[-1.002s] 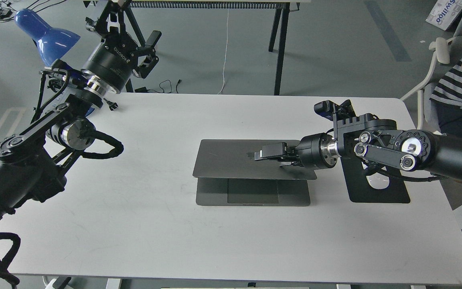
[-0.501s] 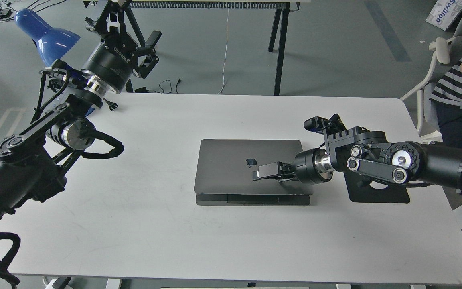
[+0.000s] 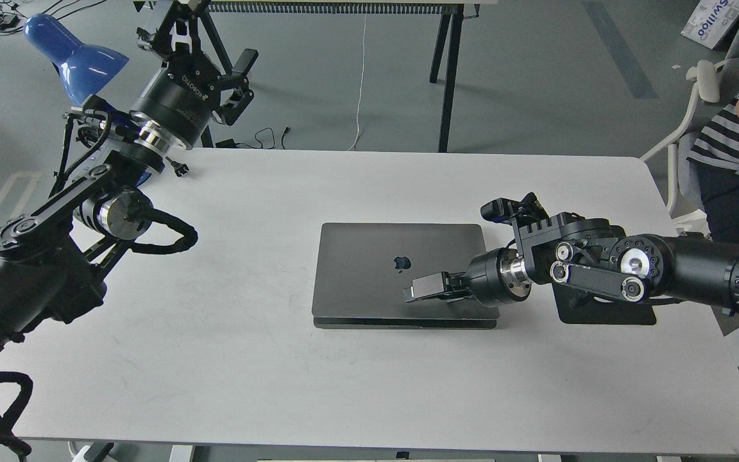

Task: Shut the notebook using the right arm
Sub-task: 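Press the right gripper on the lid to close it fully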

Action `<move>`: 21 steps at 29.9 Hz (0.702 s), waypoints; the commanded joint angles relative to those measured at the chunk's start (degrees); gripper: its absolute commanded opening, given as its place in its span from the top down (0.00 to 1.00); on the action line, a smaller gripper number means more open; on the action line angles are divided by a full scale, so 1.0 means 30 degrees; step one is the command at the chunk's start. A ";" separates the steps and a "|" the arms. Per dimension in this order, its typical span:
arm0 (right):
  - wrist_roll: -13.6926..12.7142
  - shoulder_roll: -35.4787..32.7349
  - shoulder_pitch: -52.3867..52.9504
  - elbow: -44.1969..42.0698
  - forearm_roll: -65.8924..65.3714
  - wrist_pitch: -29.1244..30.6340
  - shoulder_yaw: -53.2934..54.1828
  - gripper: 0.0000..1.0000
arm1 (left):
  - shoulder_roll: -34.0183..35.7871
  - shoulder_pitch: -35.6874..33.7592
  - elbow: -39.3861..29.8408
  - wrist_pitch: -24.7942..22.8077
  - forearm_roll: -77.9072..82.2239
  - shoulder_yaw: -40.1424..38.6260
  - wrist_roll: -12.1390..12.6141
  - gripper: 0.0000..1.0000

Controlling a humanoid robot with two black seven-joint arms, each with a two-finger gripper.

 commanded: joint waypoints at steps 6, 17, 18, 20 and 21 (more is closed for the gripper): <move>0.0002 0.0020 0.0040 -0.0023 -0.0022 -0.0002 -0.0128 0.00 | 0.0000 0.0001 0.0000 0.0000 0.0001 0.0001 0.0000 0.00; -0.0115 0.0020 -0.0164 -0.0023 -0.0051 -0.0002 -0.0245 0.00 | 0.0000 0.0001 0.0000 0.0000 0.0001 -0.0029 0.0000 0.00; -0.0115 0.0049 -0.0252 -0.0052 -0.0051 -0.0002 -0.0304 0.00 | 0.0000 0.0001 0.0000 0.0000 0.0001 -0.0029 0.0000 0.00; -0.0144 0.0049 -0.0253 -0.0053 -0.0051 -0.0002 -0.0333 0.00 | 0.0000 0.0001 0.0000 0.0000 0.0001 -0.0029 0.0000 0.00; -0.0116 0.0049 -0.0253 -0.0053 -0.0051 -0.0002 -0.0362 0.00 | 0.0000 0.0001 0.0000 0.0000 0.0001 -0.0029 0.0000 0.00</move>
